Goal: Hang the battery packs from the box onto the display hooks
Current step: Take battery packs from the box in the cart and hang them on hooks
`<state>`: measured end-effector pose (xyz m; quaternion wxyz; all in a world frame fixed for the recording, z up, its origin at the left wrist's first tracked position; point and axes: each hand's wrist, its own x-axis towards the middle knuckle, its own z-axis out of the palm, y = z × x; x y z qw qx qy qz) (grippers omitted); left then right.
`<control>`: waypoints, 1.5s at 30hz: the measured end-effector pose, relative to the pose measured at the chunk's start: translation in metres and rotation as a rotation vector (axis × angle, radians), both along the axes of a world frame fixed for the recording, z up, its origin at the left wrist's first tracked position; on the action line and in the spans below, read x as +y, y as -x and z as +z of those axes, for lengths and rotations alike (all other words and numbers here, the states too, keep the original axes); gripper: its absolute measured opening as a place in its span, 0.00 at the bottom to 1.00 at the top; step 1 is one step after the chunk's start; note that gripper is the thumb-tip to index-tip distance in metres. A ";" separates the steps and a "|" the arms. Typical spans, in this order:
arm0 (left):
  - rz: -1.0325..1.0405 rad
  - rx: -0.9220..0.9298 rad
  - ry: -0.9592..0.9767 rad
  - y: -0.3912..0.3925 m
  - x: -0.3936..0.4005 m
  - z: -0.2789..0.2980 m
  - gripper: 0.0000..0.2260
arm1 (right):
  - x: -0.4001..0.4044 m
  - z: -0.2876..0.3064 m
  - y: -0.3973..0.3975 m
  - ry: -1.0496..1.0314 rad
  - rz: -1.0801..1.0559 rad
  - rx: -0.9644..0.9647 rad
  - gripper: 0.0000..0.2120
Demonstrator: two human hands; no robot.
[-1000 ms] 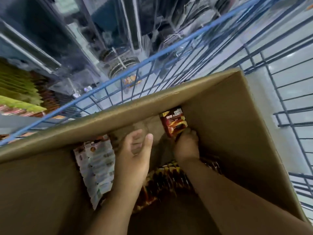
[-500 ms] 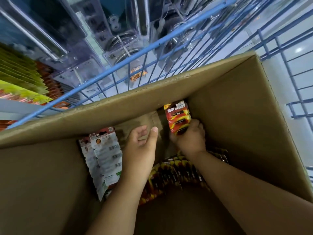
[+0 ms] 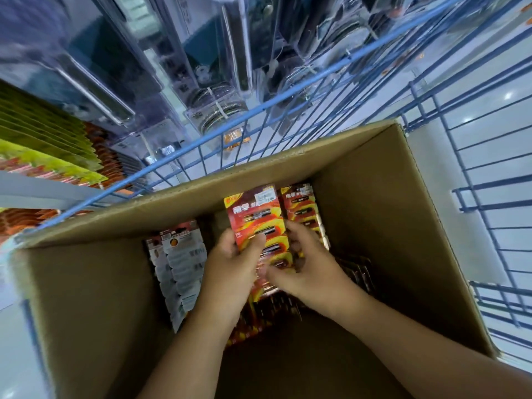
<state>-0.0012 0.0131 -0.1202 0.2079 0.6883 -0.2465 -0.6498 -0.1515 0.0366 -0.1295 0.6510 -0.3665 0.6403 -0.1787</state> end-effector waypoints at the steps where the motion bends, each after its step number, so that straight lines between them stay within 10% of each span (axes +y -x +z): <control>1: 0.024 0.017 -0.001 -0.002 0.002 0.002 0.07 | -0.001 0.001 0.006 -0.050 -0.084 -0.050 0.28; 5: 0.146 0.078 -0.066 -0.011 0.005 0.008 0.07 | -0.015 -0.022 0.031 -0.139 -0.342 0.135 0.19; 20: 0.229 0.042 -0.108 -0.025 0.006 -0.008 0.04 | -0.032 -0.162 -0.006 -0.170 -0.105 0.928 0.46; 39: 0.246 0.041 -0.091 -0.013 0.007 -0.015 0.04 | -0.024 -0.154 -0.007 -0.119 -0.014 0.984 0.48; 45: 0.298 0.049 -0.086 -0.010 0.009 -0.018 0.05 | -0.039 -0.147 -0.002 -0.292 -0.286 0.578 0.47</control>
